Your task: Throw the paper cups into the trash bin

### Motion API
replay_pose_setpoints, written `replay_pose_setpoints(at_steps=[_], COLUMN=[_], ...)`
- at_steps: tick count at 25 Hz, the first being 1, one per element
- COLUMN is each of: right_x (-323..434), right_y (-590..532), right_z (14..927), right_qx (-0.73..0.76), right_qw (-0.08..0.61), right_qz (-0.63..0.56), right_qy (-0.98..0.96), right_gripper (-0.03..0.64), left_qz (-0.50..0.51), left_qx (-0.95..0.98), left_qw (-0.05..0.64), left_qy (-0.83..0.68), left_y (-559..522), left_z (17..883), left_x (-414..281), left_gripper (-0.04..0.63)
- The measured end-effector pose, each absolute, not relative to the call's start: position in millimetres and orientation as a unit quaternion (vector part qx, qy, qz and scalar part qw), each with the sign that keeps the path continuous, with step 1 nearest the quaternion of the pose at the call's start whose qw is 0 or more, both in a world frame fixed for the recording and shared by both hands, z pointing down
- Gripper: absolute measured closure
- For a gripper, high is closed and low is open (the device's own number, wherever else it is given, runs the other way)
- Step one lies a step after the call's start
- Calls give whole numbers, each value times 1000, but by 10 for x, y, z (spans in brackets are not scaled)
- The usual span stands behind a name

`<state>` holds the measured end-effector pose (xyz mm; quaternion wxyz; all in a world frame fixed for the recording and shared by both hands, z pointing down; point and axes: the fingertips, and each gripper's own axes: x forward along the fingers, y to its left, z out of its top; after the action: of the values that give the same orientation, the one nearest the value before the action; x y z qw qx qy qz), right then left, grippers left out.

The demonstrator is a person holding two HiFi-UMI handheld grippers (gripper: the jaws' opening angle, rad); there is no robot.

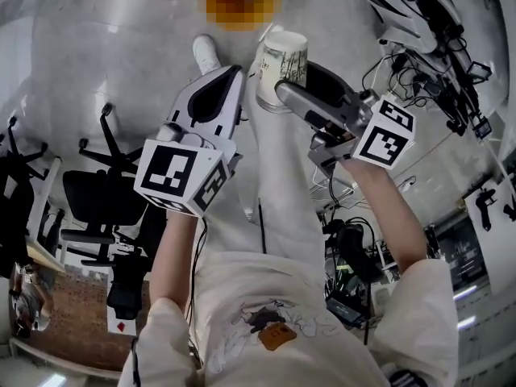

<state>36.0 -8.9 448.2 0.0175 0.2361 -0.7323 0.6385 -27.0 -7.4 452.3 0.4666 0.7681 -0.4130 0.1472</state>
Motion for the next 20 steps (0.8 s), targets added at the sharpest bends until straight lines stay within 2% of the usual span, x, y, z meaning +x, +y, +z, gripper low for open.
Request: replay_pose_setpoints(at_steps=[5, 20], right_x=[335, 57], right_y=[-247, -570], right_z=[5077, 6716], right_qx=[250, 238], right_qw=[8, 45], right_qz=[640, 619], right_qy=[-726, -747], right_gripper=[314, 314], left_qz=[151, 164], left_qx=[754, 728], left_qw=[478, 475], left_qy=[-424, -466], left_y=[-107, -435], left_z=[5121, 6894], left_x=[-316, -475], left_gripper=[589, 589])
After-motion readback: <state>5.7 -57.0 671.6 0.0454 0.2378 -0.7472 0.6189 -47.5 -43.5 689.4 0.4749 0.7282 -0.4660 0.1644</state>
